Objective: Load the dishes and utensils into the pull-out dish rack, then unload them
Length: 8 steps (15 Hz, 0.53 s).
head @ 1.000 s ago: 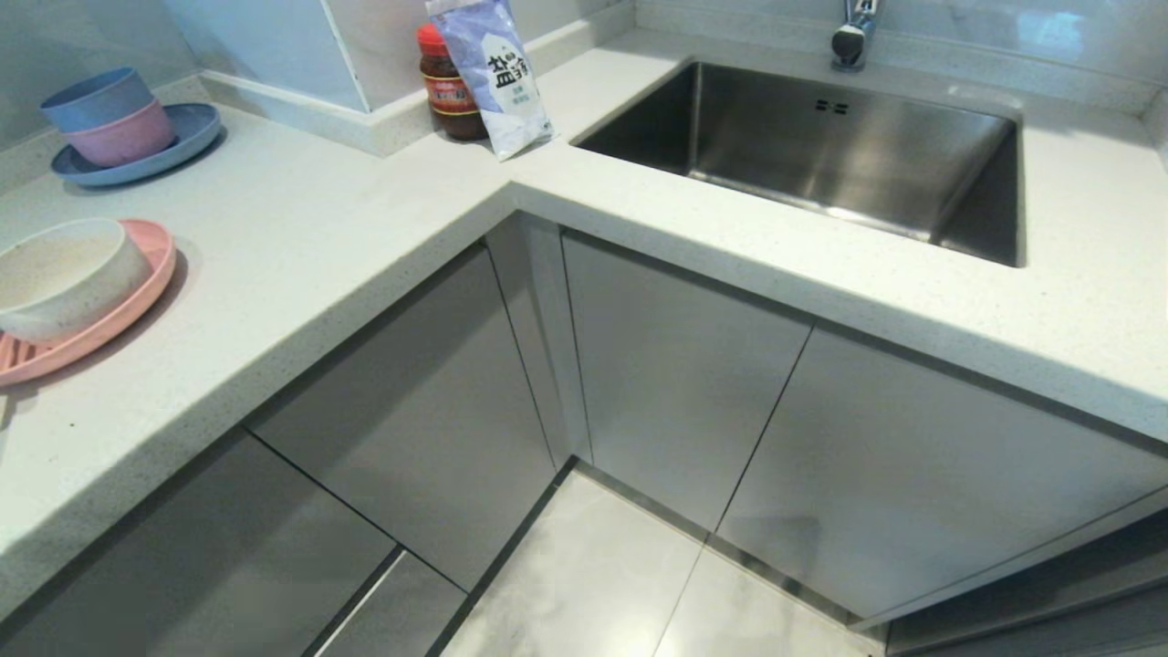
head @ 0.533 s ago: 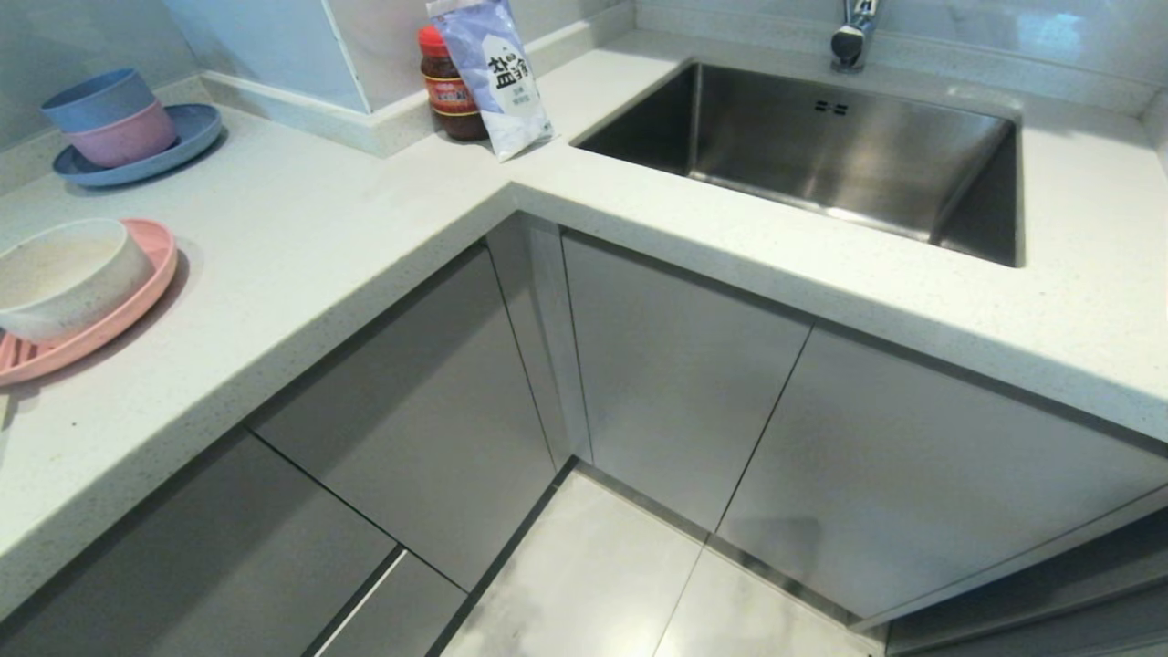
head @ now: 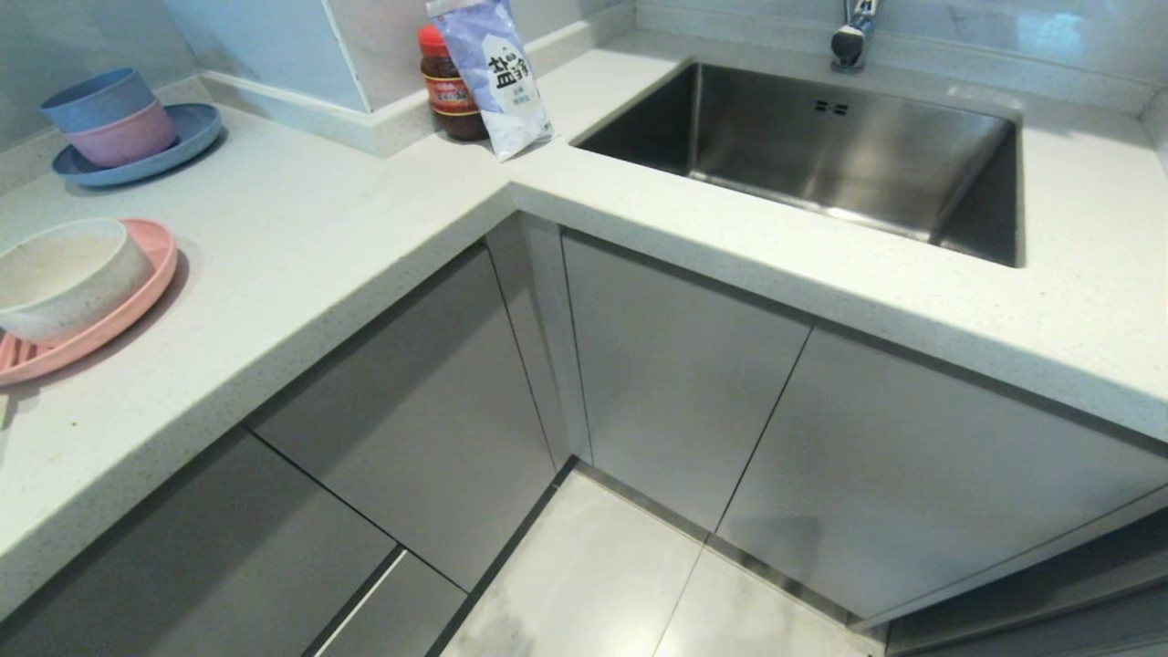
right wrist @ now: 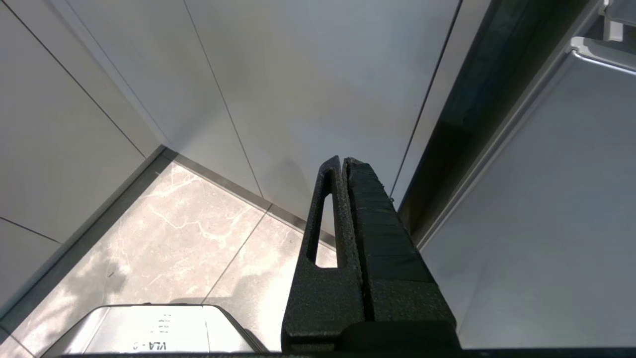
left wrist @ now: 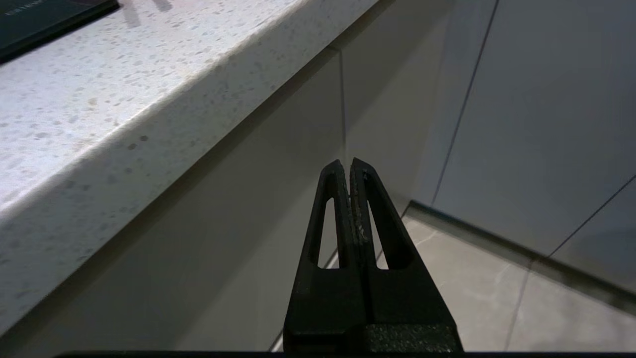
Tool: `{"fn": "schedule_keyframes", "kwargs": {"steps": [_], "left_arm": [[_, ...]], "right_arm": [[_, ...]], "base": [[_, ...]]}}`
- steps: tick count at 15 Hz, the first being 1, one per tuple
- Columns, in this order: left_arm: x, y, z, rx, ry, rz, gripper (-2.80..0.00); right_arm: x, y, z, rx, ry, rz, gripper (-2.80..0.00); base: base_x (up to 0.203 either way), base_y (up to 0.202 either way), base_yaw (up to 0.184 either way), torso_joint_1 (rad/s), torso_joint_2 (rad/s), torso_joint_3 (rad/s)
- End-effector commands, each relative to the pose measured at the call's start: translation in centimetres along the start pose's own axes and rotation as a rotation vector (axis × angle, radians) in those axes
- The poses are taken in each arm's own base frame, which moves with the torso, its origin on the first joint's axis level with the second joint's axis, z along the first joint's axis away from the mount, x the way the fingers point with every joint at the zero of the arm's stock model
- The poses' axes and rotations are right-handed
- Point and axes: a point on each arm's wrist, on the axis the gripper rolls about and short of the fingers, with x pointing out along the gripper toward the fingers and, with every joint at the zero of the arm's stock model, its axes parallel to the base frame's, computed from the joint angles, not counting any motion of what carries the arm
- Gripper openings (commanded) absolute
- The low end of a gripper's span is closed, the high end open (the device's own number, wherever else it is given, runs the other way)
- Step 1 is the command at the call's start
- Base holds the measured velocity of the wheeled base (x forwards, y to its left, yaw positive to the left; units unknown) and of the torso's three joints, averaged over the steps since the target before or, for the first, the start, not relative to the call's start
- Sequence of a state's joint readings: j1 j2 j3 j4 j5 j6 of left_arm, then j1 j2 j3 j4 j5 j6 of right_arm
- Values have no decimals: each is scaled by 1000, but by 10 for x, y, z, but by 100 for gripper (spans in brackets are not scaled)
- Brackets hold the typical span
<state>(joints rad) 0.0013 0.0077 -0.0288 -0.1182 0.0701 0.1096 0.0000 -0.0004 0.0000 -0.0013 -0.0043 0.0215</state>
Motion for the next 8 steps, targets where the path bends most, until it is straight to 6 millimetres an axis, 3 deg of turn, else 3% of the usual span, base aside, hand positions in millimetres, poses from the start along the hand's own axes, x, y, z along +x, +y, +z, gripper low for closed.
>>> {"fn": "schedule_keyframes", "kwargs": {"steps": [1,3,8], "left_arm": [[1,-2,-12,-31,34,-25,-280],[1,-4,-21,-60,101,-86,-280],[1,-4,-21,-86,100,-84,-280]], "right_arm": [[0,0,0,0,-1,0,-280],[0,0,0,0,-1,0,-280],[0,0,0,0,-1,0,-280]], "base": [[0,0,0,0,0,0],[0,0,0,0,0,0],[0,0,0,0,0,0]]}}
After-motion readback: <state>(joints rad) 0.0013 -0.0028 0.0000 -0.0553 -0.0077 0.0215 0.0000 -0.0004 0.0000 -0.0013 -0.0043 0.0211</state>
